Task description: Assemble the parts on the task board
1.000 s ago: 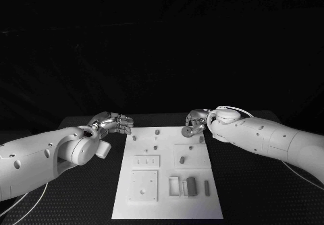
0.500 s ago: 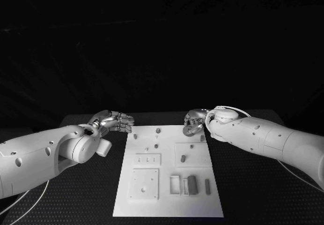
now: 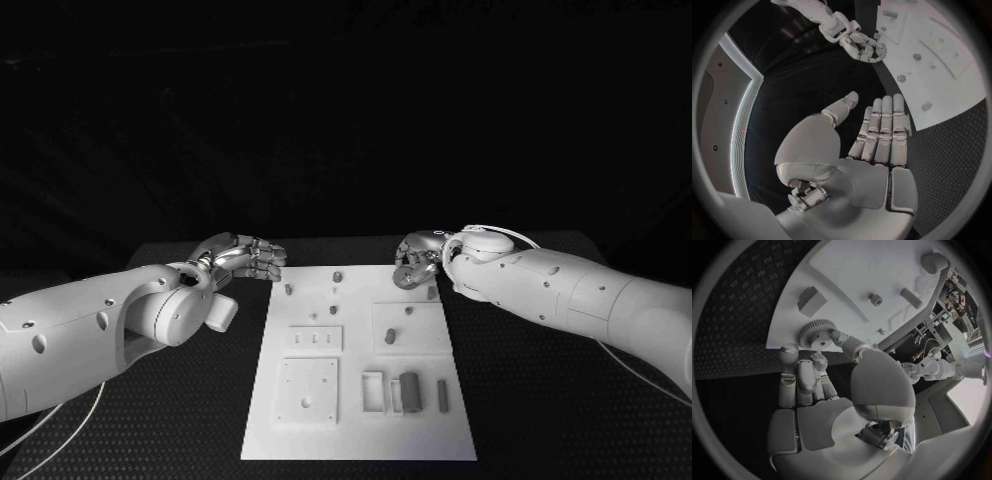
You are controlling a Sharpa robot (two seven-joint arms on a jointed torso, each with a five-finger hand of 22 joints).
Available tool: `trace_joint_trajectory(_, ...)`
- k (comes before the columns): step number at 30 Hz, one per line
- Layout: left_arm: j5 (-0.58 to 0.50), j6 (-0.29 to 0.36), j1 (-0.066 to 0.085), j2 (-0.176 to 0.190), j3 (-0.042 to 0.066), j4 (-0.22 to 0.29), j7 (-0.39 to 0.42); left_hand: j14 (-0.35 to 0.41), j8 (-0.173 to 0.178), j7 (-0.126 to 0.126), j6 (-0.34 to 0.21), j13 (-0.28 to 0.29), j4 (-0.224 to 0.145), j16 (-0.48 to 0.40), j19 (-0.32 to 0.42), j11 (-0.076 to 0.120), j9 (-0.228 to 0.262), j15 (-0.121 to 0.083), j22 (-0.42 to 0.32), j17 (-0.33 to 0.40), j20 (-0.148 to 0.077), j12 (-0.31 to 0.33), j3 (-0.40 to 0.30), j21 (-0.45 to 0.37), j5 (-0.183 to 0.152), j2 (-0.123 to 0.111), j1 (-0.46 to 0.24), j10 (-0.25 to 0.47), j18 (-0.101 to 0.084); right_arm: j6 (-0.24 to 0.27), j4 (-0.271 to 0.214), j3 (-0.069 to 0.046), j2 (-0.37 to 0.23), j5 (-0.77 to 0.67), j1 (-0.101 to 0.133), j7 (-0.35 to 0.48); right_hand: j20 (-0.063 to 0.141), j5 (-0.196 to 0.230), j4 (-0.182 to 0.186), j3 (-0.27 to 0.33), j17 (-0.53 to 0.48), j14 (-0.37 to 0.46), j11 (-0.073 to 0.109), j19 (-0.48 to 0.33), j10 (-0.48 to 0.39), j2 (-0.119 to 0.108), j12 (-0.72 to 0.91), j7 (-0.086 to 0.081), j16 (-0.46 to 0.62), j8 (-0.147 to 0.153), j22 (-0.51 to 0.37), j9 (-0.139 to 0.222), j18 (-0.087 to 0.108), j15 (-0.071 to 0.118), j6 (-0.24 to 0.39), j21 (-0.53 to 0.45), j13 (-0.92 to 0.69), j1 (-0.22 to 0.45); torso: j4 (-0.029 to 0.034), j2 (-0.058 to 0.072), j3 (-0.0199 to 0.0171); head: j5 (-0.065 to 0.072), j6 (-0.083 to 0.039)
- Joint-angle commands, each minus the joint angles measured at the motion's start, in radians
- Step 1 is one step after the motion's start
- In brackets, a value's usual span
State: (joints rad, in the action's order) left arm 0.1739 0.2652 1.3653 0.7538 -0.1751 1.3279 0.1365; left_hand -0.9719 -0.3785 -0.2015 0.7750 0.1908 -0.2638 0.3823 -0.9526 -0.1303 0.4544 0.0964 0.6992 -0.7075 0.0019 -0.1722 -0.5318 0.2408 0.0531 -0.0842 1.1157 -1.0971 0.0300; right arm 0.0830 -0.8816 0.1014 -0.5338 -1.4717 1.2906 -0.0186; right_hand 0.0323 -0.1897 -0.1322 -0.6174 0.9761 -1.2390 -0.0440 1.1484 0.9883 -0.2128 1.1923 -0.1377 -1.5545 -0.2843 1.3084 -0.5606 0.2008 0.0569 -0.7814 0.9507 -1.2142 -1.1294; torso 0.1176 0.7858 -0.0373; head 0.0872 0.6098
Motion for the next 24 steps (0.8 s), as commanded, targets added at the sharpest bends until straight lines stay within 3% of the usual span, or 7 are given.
trace_joint_trajectory(1, 0.004, -0.014, 0.001, 0.0, 0.001, 0.001, 0.007, -0.005, 0.003, 0.0, -0.006, 0.001, 0.002, -0.004, 0.006, -0.007, -0.002, 0.005, 0.001, -0.001, -0.001, 0.006, 0.002, -0.004, -0.002, 0.0, -0.012, -0.001, 0.017, 0.026, -0.006, 0.003, -0.003, 0.0, -0.004, 0.016, 0.003, 0.001, -0.008, 0.0, -0.001, 0.002, 0.001, -0.002, -0.005, 0.001, 0.006, -0.016, 0.003, 0.004, 0.019, 0.002, 0.061, 0.006, -0.015, 0.004, 0.003, 0.003, -0.0002, 0.0, -0.0001, 0.002, -0.002)
trace_joint_trajectory(6, 0.005, -0.015, 0.001, -0.001, 0.001, 0.002, 0.008, -0.005, 0.003, 0.0, -0.006, 0.001, 0.002, -0.004, 0.006, -0.007, -0.002, 0.005, 0.001, -0.002, -0.001, 0.006, 0.002, -0.004, -0.002, 0.0, -0.012, -0.001, 0.017, 0.077, -0.018, 0.003, -0.01, 0.011, -0.005, 0.03, 0.003, 0.001, -0.01, -0.001, 0.0, 0.001, -0.001, -0.002, -0.006, -0.003, 0.007, -0.018, 0.003, 0.008, 0.018, 0.004, 0.061, 0.004, -0.01, 0.004, 0.005, 0.003, -0.0002, 0.0, -0.0002, 0.004, -0.005)
trace_joint_trajectory(15, 0.005, -0.016, 0.001, 0.002, 0.001, 0.003, 0.006, -0.005, 0.002, 0.0, -0.006, 0.002, 0.002, -0.005, 0.006, -0.007, -0.002, 0.005, 0.001, -0.002, -0.001, 0.007, 0.002, -0.005, -0.002, 0.0, -0.012, -0.001, 0.017, 0.104, -0.057, 0.002, -0.038, 0.011, -0.004, 0.033, 0.003, 0.001, -0.014, -0.002, 0.0, 0.001, -0.002, -0.001, -0.006, -0.01, 0.009, -0.02, 0.005, 0.011, 0.018, 0.005, 0.061, 0.003, -0.007, 0.004, 0.008, 0.003, 0.0, 0.0, 0.0005, 0.009, -0.009)
trace_joint_trajectory(24, 0.005, -0.015, 0.001, 0.004, 0.001, 0.003, 0.007, -0.005, 0.002, 0.0, -0.006, 0.002, 0.002, -0.006, 0.006, -0.007, -0.002, 0.005, 0.002, -0.003, -0.001, 0.007, 0.002, -0.005, -0.002, -0.001, -0.012, -0.001, 0.017, 0.083, -0.098, 0.0, -0.07, 0.011, -0.004, 0.029, 0.004, 0.001, -0.015, -0.005, 0.006, -0.005, -0.005, 0.004, -0.004, -0.01, 0.013, -0.022, 0.004, 0.008, 0.017, 0.004, 0.061, 0.001, -0.015, 0.005, 0.013, 0.002, -0.0002, 0.0, 0.0007, 0.013, -0.008)
